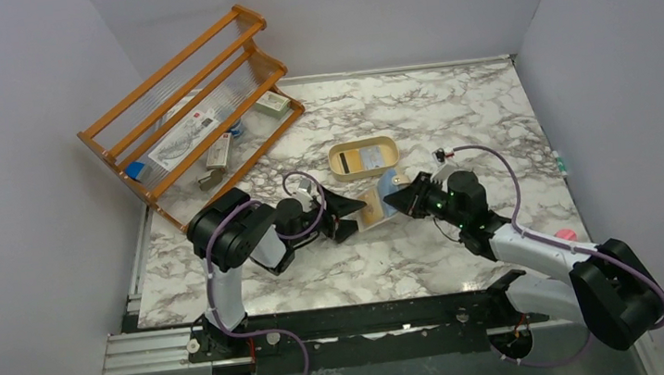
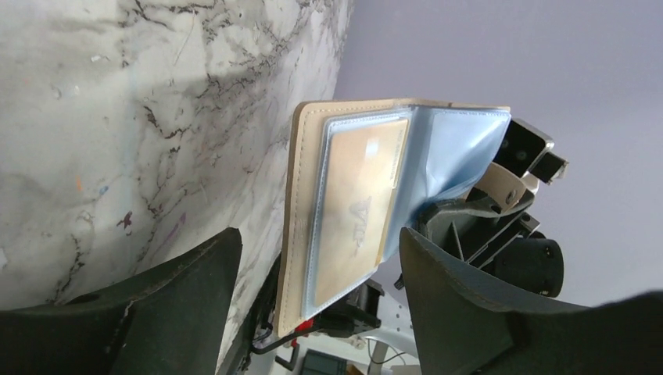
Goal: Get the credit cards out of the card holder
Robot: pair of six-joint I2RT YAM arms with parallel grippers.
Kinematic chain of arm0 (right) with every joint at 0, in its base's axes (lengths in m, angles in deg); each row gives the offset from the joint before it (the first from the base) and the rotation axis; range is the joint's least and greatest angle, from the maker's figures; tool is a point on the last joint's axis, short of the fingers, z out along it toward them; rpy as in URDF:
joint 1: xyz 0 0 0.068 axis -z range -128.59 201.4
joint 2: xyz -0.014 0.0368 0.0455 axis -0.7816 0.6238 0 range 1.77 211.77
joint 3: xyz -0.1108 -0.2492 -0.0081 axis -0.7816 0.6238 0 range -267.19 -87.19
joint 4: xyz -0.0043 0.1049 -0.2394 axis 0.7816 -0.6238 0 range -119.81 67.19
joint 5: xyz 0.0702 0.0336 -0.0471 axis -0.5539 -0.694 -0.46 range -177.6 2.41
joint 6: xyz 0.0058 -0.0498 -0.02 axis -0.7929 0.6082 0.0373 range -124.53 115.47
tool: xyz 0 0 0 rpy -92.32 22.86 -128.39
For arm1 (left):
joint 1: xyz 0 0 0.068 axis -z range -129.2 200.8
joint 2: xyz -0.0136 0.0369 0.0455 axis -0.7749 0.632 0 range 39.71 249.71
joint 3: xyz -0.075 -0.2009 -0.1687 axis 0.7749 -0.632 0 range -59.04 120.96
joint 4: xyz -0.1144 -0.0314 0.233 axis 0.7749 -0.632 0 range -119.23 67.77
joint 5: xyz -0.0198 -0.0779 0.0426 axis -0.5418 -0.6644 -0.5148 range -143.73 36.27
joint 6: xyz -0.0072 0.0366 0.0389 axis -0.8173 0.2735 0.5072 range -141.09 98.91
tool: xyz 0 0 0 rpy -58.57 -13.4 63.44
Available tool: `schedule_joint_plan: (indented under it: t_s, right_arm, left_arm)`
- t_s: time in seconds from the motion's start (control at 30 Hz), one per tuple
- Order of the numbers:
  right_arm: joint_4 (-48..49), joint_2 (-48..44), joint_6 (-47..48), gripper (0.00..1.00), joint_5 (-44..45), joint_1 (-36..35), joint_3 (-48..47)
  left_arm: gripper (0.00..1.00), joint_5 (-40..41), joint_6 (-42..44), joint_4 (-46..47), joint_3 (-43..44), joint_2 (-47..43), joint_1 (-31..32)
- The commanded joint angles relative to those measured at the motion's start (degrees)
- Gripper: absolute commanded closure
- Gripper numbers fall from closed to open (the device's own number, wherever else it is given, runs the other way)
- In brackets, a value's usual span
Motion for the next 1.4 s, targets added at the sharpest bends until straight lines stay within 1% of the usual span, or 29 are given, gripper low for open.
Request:
schedule_joint_plan:
  t_s: [0.0,0.03,0.1,0.4,0.47,0.63,0.77,0.83,0.9,0.93,0.97,1.0,1.07,1.1,1.13,1.17,1.23,1.3,1.37]
  right_arm:
    - [3.49,-1.68,-1.2,0.99,-2.15,0.91,1.11]
    - [3.42,-1.82,-1.17,0.99,-2.32,1.0,1.08]
    - [3.5,-1.8,-1.21,0.99,-2.69,1.18,0.99]
    - [3.68,-2.24,-1.22,0.99,-3.27,1.29,0.88]
    - [3.68,-2.33,-1.2,0.99,-3.19,1.39,1.02]
    - [4.02,-2.68,-1.33,0.99,-3.5,1.48,1.54]
    - [3.91,-2.89,-1.33,0.99,-3.79,1.56,1.52]
    - [3.58,-3.15,-1.26,0.99,-3.8,1.8,1.47]
    - [2.64,-3.67,-0.98,0.99,-3.8,2.02,1.28]
    - [1.56,-4.07,-0.71,0.97,-3.5,2.09,1.06]
    - [-0.69,-4.62,-0.36,0.9,-2.95,2.27,0.49]
    - [-2.8,-5.22,0.28,0.79,-2.68,2.63,-0.29]
    - [-8.02,-6.85,1.65,0.52,-2.11,3.77,-2.45]
    - [-11.02,-7.52,2.64,0.41,-1.34,4.45,-3.65]
    - [-14.28,-7.97,3.99,0.35,-0.12,4.94,-5.29]
    - [-17.42,-8.07,5.35,0.3,0.75,5.12,-6.99]
    - [-24.74,-6.87,9.09,0.26,4.89,5.17,-12.0]
    - [-32.87,-4.85,12.4,0.24,8.38,5.2,-17.61]
    - [-37.07,-3.36,15.78,0.23,9.82,5.17,-21.84]
  left_arm:
    - [0.3,2.6,-2.56,7.32,-1.67,-0.17,0.8]
    - [0.32,2.79,-2.51,7.34,-1.72,-0.4,0.8]
    - [0.33,2.71,-2.42,7.65,-1.52,-0.52,0.86]
    - [0.33,2.84,-3.24,9.57,-0.33,0.6,2.01]
    - [0.37,3.06,-3.35,9.86,-0.32,0.69,2.22]
    - [0.56,3.2,-3.77,11.19,-0.36,0.69,2.3]
    - [0.83,1.98,-4.17,11.81,0.61,1.25,2.29]
    - [0.99,1.79,-4.13,11.86,0.67,1.21,2.38]
    - [1.0,1.79,-3.94,11.44,0.5,1.02,2.37]
    - [1.0,1.71,-3.54,10.73,0.43,0.67,2.31]
    - [1.0,1.58,-2.83,9.54,0.39,0.17,2.17]
    - [1.0,1.34,-1.83,7.77,0.45,-0.68,1.94]
    - [1.0,0.73,1.58,3.77,0.39,-3.23,0.93]
    - [1.0,0.39,3.35,0.91,0.55,-4.83,0.36]
    - [1.0,-0.02,5.48,-2.44,0.87,-7.01,-0.24]
    - [1.0,-0.39,7.65,-6.09,1.49,-8.7,-0.74]
    - [1.0,-0.77,13.18,-15.1,3.66,-12.13,-1.21]
    - [1.0,0.57,20.6,-27.66,7.54,-16.11,-0.91]
    - [1.0,4.78,28.27,-41.99,12.13,-19.57,0.15]
